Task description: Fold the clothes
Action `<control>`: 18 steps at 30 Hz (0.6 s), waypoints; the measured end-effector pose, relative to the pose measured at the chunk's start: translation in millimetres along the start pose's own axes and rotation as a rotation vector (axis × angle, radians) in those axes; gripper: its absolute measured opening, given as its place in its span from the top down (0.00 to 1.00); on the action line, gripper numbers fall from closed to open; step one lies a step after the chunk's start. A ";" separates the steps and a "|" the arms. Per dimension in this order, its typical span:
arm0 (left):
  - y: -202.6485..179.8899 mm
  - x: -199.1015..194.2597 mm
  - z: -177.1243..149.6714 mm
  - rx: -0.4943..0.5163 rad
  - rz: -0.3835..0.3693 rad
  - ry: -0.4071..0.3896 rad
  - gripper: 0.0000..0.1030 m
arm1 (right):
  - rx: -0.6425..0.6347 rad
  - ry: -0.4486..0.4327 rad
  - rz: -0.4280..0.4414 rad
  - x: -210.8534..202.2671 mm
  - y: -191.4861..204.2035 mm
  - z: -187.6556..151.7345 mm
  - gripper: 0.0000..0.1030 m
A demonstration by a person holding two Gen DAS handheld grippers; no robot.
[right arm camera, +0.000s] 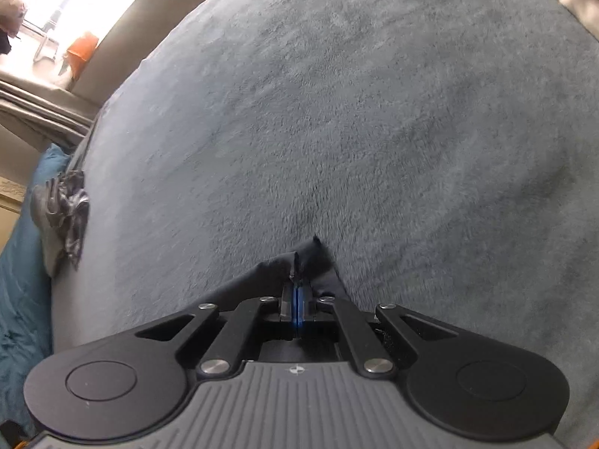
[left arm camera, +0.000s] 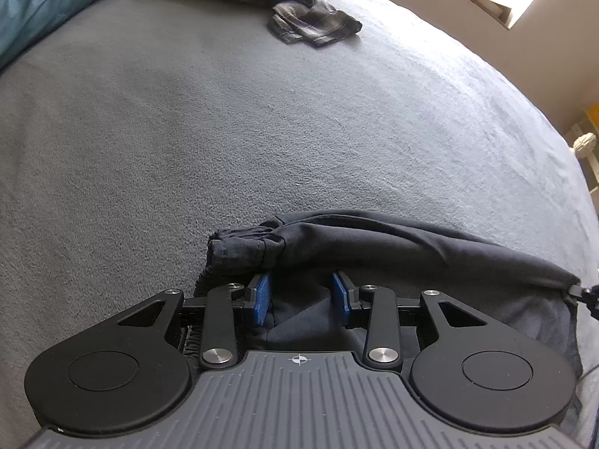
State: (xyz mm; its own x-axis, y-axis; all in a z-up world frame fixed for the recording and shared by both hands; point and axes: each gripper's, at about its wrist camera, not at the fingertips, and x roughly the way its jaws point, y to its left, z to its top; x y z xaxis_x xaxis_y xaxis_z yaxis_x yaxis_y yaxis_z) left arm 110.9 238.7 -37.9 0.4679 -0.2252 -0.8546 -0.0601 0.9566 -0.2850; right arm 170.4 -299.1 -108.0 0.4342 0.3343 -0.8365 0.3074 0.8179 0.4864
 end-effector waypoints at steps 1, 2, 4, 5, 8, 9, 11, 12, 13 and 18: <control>0.0 0.2 -0.1 0.001 0.000 0.001 0.66 | -0.020 -0.002 -0.017 3.5 3.6 0.6 1.00; 0.0 0.4 -0.2 0.002 0.000 0.001 0.66 | -0.035 -0.006 -0.036 5.4 6.4 1.0 1.00; 0.1 0.9 -0.2 0.003 0.001 0.002 0.66 | -0.051 -0.025 -0.067 6.3 10.5 1.9 0.99; 0.3 1.2 -0.3 0.003 0.001 0.002 0.66 | -0.055 -0.044 -0.077 3.4 11.9 1.6 0.98; 1.0 2.3 0.6 0.001 0.000 0.003 0.65 | -0.050 -0.089 -0.081 -11.4 6.1 -0.4 0.95; 1.2 2.5 0.7 0.000 -0.001 0.003 0.65 | -0.043 -0.100 -0.073 -18.5 1.7 -4.0 0.90; 1.6 2.8 0.6 -0.003 -0.004 0.003 0.65 | -0.029 -0.123 -0.056 -32.7 -7.2 -11.2 0.81; 2.0 2.8 0.6 -0.003 -0.005 0.003 0.65 | -0.026 -0.129 -0.050 -38.9 -10.6 -14.8 0.76; 2.5 2.8 0.7 -0.003 -0.006 0.003 0.65 | -0.029 -0.128 -0.048 -44.7 -14.0 -20.5 0.73; 4.6 3.1 1.5 -0.006 -0.012 0.008 0.65 | -0.031 -0.086 -0.085 -65.8 -26.7 -59.9 0.67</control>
State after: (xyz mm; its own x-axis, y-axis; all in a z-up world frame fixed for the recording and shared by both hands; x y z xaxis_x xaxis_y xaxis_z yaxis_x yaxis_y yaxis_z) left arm 113.4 242.7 -41.2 0.4614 -0.2379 -0.8547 -0.0602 0.9528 -0.2976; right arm 83.0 -314.9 -81.1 0.4790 0.2231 -0.8490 0.3204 0.8560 0.4057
